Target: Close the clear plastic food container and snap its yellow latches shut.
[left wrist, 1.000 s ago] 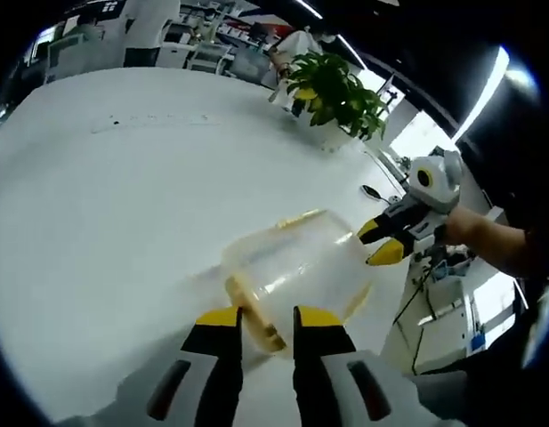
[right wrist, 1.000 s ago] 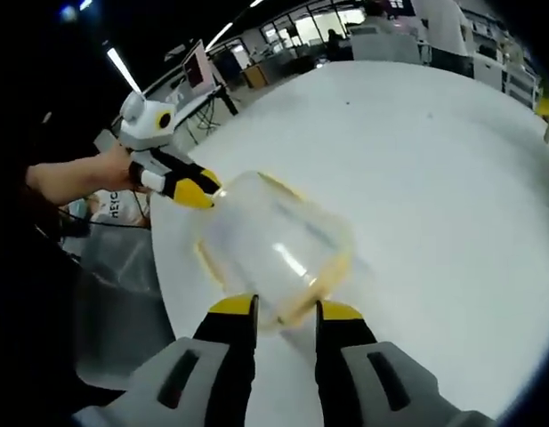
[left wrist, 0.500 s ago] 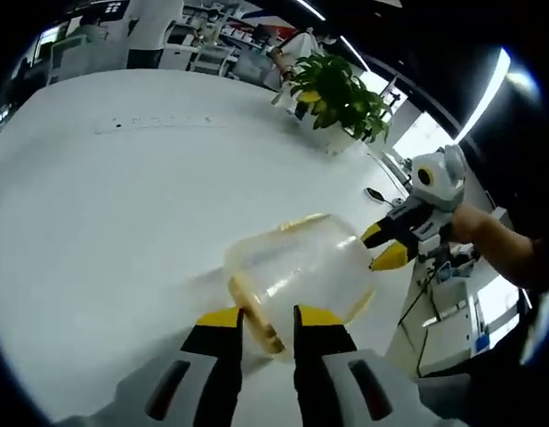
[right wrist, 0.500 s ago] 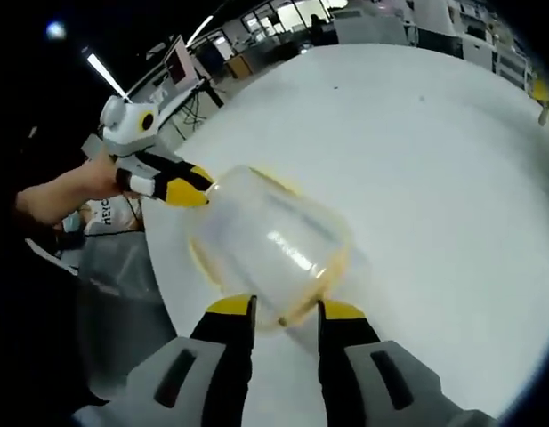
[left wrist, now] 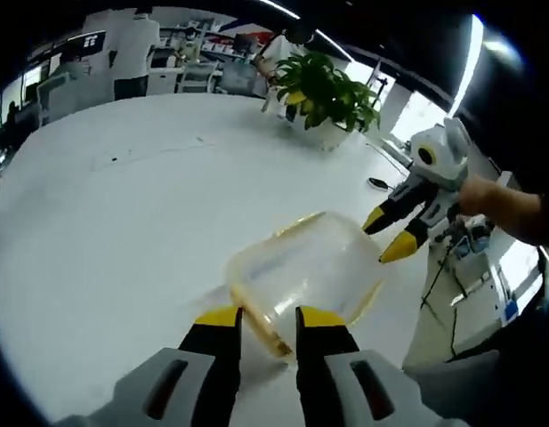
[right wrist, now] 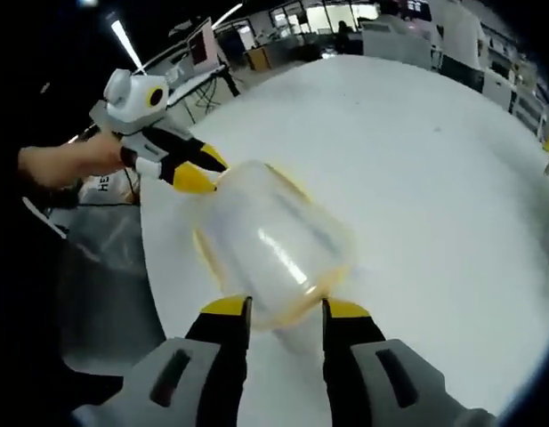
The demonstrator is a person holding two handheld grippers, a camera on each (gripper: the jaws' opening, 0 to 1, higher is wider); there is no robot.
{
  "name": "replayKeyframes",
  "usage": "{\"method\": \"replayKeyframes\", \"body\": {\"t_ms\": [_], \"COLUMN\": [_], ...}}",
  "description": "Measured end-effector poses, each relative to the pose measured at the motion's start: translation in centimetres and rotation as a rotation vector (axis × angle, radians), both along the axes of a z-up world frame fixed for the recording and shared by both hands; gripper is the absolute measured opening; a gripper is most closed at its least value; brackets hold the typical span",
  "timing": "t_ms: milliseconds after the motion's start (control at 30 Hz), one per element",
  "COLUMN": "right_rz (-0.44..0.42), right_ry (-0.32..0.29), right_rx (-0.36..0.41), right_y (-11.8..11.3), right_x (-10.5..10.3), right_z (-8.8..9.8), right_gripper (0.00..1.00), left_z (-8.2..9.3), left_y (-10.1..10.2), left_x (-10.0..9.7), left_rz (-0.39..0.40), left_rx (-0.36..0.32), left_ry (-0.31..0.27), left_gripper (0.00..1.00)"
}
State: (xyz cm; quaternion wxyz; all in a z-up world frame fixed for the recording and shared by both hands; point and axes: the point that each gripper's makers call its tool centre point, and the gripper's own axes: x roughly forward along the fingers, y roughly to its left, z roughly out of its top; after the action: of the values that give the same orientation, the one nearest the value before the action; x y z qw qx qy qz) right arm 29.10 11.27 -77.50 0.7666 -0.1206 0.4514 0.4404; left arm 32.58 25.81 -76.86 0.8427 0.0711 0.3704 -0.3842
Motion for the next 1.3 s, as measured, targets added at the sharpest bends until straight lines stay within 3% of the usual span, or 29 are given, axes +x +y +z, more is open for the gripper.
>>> {"method": "replayKeyframes", "body": {"t_ms": [100,233,300,467,533,700,867,1033,1167,1300], "right_rz": [0.038,0.095,0.133,0.128,0.137,0.282,0.299,0.326,0.321,0.335], "right_ry": [-0.018,-0.06,-0.097,-0.126,-0.131,-0.201,-0.226,-0.24,-0.222,-0.249], "right_rx": [-0.034,-0.106,-0.112,-0.097,-0.084,-0.08,-0.028,-0.004,-0.018,-0.015], "right_y": [0.1,0.0,0.2,0.2,0.6,2.1,3.7,5.1,5.6,6.4], "right_x": [0.1,0.4,0.8,1.6,1.8,1.9,2.5,2.8,3.2,3.7], "right_z": [0.1,0.2,0.3,0.9,1.1,1.5,2.1,2.3,1.9,1.9], "right_gripper": [0.33,0.34,0.33,0.31,0.31,0.29,0.23,0.0,0.0,0.0], "left_z": [0.2,0.3,0.7,2.4,2.4,2.7,2.8,2.3,2.5,1.7], "left_y": [-0.2,-0.3,-0.2,-0.9,-1.6,-3.8,-5.6,-6.4,-7.1,-7.5], "left_x": [-0.2,0.1,0.5,1.2,1.0,0.4,-0.6,-1.3,-1.7,-2.4], "left_rz": [-0.061,-0.108,-0.139,-0.198,-0.236,-0.382,-0.477,-0.518,-0.534,-0.569], "left_rx": [0.054,0.103,0.148,0.157,0.148,0.164,0.159,0.156,0.141,0.156], "left_ry": [-0.057,-0.077,-0.125,-0.214,-0.215,-0.301,-0.318,-0.315,-0.337,-0.326], "left_gripper": [0.17,0.18,0.18,0.17,0.17,0.11,0.07,0.03,0.0,0.0]}}
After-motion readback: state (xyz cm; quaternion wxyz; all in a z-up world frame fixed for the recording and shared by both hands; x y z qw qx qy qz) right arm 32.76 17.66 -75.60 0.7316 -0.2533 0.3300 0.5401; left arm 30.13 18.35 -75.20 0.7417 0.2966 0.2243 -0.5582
